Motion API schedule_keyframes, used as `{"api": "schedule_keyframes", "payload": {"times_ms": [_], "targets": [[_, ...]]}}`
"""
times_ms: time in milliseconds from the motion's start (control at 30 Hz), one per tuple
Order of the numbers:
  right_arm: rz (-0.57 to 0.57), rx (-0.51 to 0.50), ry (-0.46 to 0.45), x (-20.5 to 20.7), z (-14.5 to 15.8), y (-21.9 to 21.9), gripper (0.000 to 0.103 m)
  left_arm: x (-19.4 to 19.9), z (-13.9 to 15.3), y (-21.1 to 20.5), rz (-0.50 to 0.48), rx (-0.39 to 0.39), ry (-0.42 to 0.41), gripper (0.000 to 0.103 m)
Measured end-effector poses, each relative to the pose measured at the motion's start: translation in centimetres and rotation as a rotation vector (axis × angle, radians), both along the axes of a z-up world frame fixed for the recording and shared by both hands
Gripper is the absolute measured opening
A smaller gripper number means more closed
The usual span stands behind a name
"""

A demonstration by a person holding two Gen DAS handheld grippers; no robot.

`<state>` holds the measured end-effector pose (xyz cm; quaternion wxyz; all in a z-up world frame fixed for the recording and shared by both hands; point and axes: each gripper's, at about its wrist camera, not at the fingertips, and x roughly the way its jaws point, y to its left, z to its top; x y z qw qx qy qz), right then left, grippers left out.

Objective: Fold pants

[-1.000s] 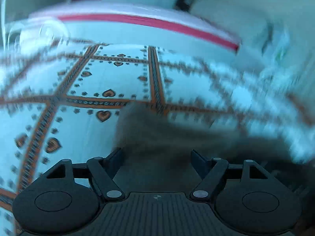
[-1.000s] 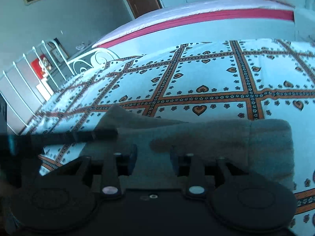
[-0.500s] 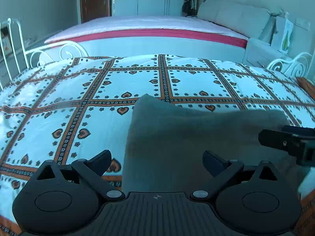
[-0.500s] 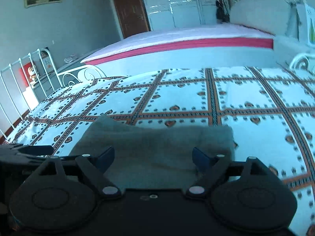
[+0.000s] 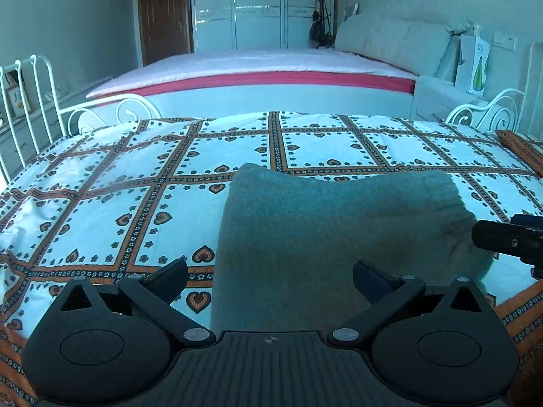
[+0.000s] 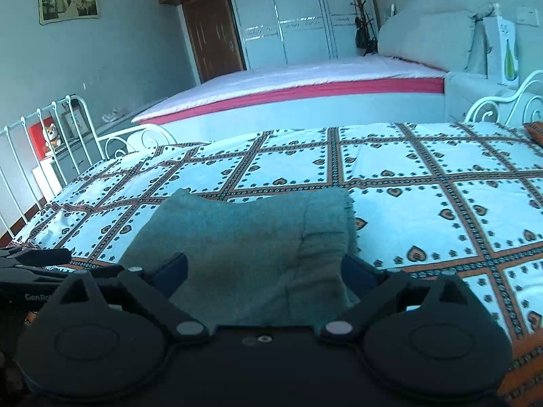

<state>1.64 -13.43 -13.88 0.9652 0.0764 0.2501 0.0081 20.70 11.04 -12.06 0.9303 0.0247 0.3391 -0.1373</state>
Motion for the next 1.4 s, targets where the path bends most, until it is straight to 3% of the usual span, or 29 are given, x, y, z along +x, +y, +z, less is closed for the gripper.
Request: {"api": "schedule_keyframes", "payload": {"times_ms": [200,700,933,1133,1233,1400], "targets": [[-0.014,-0.009,-0.026,-2.1,0.1,-0.4,0.095,-1.7,0.1,0.5,0.006,0.021,-0.027,0.103],[-0.020,0.024,0.001,-1.6,-0.7,-0.5,0.096,-1.2,-0.8,0.4,0.019,0.027,0.003,0.103],[-0.059,0.081,0.103,0.9,-1.0,-2.5,0.097,0.7,-1.3,0.5,0.026,0.029,0.045,0.103],[-0.065,0.239,0.249,4.1,-3.3,-5.7,0.097,3.7,-2.4,0.7,0.038,0.007,0.111,0.103],[-0.080,0.370,0.299,5.6,-4.8,-7.8,0.097,5.7,-3.2,0.8,0.028,-0.017,0.151,0.103],[-0.080,0.509,0.366,7.5,-7.4,-10.2,0.098,8.9,-5.7,1.3,-0.003,-0.092,0.285,0.103]]}}
